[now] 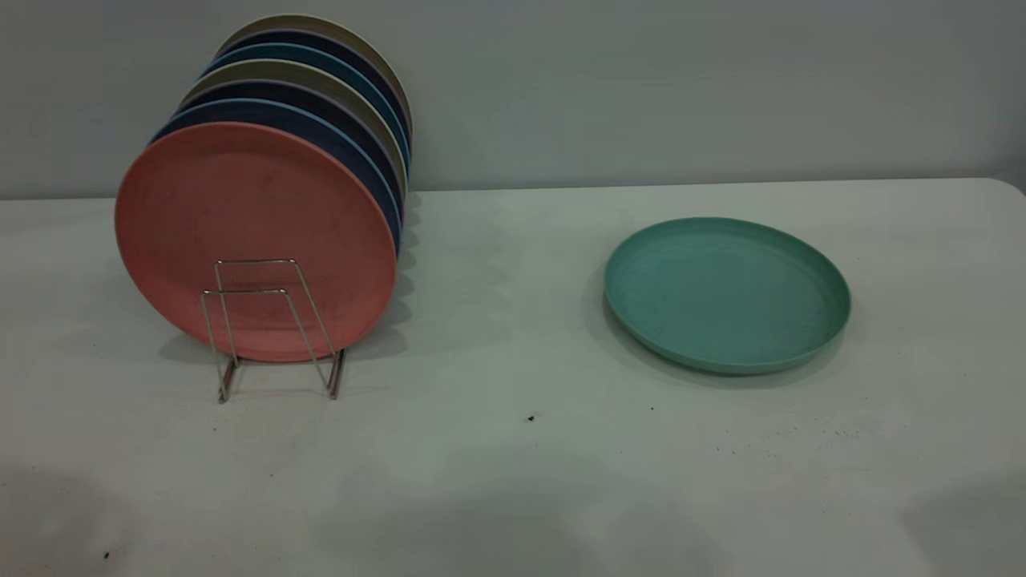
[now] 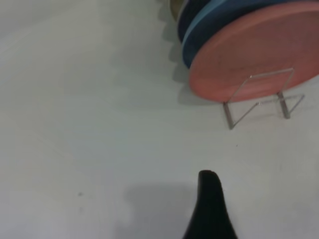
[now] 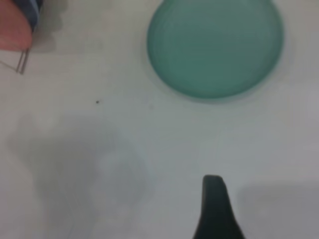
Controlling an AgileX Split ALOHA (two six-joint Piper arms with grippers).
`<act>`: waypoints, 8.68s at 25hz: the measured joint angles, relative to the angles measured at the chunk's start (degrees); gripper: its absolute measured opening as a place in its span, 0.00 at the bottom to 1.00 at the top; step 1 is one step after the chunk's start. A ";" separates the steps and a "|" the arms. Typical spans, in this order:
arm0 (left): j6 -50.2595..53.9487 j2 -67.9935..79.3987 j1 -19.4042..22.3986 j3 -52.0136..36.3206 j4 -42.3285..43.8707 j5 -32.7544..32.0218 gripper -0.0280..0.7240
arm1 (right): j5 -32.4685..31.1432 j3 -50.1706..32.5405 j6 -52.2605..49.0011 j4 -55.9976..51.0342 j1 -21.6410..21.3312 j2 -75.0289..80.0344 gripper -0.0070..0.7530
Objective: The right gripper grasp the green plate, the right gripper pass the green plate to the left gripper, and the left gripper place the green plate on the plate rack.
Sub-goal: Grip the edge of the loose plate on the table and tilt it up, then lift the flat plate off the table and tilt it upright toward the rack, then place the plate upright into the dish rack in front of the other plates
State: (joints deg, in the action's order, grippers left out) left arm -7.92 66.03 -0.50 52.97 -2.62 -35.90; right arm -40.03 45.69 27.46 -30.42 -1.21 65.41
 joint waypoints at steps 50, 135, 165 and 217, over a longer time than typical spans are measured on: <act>-31.59 38.72 -21.14 8.57 -41.18 19.19 0.83 | -0.06 35.58 27.33 -42.35 -8.26 76.18 0.36; -85.40 30.70 -6.03 11.59 -65.20 8.20 0.18 | -28.51 45.26 22.83 -21.76 -5.51 40.92 0.62; -112.52 28.06 4.32 15.97 -39.75 2.42 0.18 | -27.40 -10.33 0.44 7.24 -1.56 -35.72 0.59; -112.52 35.49 1.48 15.97 -41.20 6.11 0.52 | -26.15 -17.51 -4.90 14.75 -1.56 -50.19 0.59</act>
State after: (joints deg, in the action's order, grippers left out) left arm -120.44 101.52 0.98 68.95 -43.82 -29.79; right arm -66.18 28.17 22.56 -15.67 -2.77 15.22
